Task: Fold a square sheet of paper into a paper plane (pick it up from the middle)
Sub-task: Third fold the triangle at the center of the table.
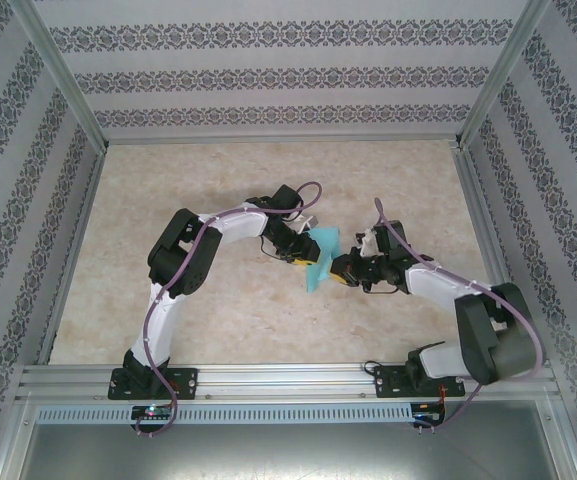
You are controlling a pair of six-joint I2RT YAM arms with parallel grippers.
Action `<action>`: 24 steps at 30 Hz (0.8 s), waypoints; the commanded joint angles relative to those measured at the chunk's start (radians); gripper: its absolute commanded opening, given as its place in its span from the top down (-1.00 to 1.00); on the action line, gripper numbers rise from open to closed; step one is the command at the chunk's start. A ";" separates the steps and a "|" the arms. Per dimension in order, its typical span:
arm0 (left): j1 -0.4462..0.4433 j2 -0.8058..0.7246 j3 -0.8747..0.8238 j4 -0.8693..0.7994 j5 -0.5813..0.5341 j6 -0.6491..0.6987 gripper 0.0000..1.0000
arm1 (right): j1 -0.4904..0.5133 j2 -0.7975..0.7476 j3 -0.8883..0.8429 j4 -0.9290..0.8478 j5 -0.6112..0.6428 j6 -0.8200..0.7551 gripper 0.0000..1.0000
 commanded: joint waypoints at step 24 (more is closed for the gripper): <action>0.001 0.050 -0.019 -0.041 -0.007 0.034 0.34 | 0.041 0.046 0.040 0.067 0.033 0.071 0.92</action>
